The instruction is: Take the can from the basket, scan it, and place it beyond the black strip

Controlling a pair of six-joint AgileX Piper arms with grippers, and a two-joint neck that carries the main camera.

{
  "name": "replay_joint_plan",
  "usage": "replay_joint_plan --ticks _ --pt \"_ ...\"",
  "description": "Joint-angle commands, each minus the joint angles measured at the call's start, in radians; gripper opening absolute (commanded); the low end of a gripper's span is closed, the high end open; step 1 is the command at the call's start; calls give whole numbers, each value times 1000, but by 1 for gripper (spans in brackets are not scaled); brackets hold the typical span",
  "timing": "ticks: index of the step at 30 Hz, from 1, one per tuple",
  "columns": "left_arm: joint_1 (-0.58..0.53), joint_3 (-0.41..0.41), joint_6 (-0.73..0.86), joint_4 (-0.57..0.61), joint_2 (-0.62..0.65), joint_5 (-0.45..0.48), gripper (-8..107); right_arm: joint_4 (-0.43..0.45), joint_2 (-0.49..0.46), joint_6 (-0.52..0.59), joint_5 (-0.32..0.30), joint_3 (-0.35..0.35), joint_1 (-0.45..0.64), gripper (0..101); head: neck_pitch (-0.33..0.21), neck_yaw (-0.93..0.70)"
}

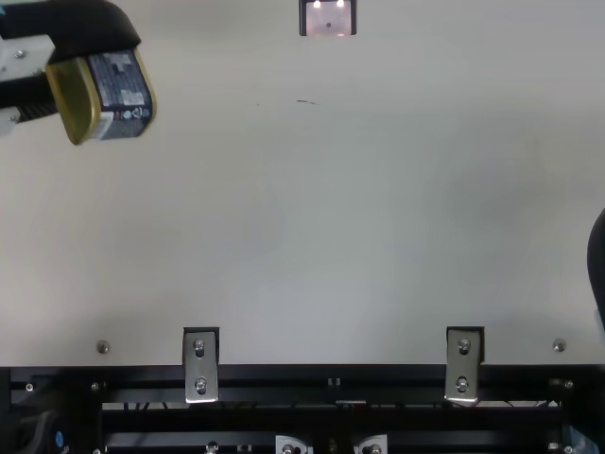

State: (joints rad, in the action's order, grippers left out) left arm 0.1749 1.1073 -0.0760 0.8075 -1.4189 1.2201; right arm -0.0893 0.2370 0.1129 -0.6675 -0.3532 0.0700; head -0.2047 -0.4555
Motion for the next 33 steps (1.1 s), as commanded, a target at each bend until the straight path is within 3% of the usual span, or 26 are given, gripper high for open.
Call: replay_joint_plan --ticks 1,10,33 --pt "-6 -15 -3 1 1 0 10 0 0 0 0 0 0 101 -35 -19" --pt "5 -65 -3 -27 22 0 10 0 0 0 0 0 0 101 -35 -19" --pt "6 -66 5 -26 24 -15 10 0 0 0 0 0 0 101 -35 -19"
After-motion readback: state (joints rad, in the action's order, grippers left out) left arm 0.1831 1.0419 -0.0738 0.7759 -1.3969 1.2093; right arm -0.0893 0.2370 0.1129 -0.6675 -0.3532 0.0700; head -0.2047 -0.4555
